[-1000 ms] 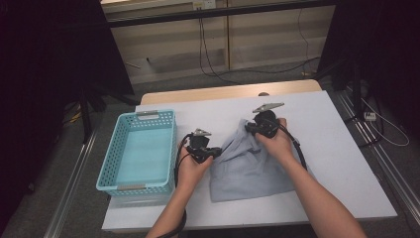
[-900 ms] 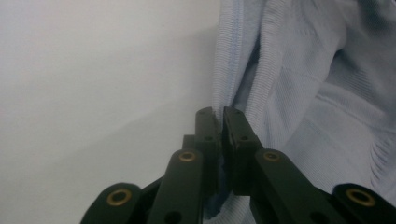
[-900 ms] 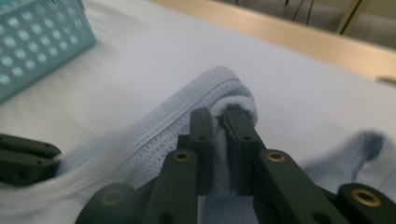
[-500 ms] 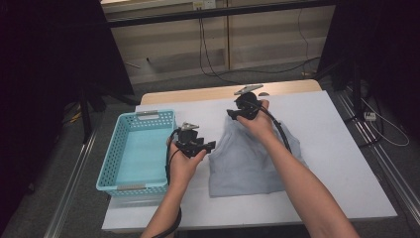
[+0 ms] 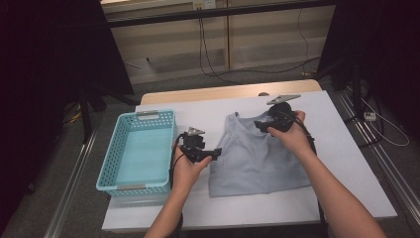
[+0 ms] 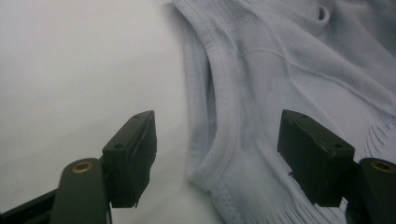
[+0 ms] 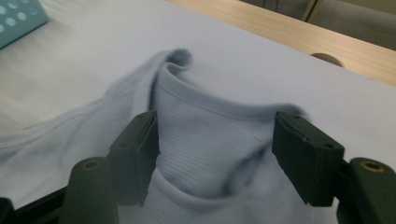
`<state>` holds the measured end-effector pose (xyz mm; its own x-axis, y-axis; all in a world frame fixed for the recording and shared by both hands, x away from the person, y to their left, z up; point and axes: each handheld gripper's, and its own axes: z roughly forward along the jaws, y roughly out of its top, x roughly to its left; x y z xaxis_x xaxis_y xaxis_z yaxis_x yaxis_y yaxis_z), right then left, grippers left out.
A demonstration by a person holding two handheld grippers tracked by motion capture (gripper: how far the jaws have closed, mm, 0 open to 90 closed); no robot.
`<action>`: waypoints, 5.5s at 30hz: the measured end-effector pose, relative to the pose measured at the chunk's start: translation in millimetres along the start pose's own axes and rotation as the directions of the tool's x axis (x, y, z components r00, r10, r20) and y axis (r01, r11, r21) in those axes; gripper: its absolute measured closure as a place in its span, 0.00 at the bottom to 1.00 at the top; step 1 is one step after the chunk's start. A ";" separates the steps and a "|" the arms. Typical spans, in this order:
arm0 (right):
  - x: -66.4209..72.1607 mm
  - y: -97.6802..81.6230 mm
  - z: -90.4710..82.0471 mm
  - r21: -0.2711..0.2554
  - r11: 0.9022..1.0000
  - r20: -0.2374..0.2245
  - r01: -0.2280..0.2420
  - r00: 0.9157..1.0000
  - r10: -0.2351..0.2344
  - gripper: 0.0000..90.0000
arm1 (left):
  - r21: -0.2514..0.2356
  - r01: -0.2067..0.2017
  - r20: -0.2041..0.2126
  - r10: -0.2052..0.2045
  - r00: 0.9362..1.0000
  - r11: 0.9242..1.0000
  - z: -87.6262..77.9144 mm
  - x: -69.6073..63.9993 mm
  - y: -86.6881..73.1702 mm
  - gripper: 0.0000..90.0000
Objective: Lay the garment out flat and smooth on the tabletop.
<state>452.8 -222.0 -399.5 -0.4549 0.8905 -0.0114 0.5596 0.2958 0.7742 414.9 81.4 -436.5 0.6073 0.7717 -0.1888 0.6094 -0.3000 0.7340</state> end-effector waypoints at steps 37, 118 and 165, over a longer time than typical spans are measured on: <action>-40.1 -26.7 57.8 0.175 0.979 0.047 -0.100 0.995 0.093 0.71 | 0.000 -0.019 0.033 0.019 0.999 1.000 -4.7 -1.9 -5.9 0.26; -49.0 -35.6 52.0 0.143 0.974 0.136 -0.178 0.978 0.158 0.74 | 0.013 -0.055 0.047 0.055 0.997 0.998 0.1 -7.6 -5.0 0.26; -55.0 -24.2 27.6 0.077 0.987 0.112 -0.138 0.985 0.129 0.96 | -0.018 -0.057 0.051 0.058 0.997 0.998 -7.5 -12.6 -2.4 0.26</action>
<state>483.4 -268.6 -435.0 -0.2985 0.9542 0.0182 0.6689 0.1955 0.7172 401.9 76.6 -431.0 0.6671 0.7231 -0.1792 0.5644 -0.3336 0.7551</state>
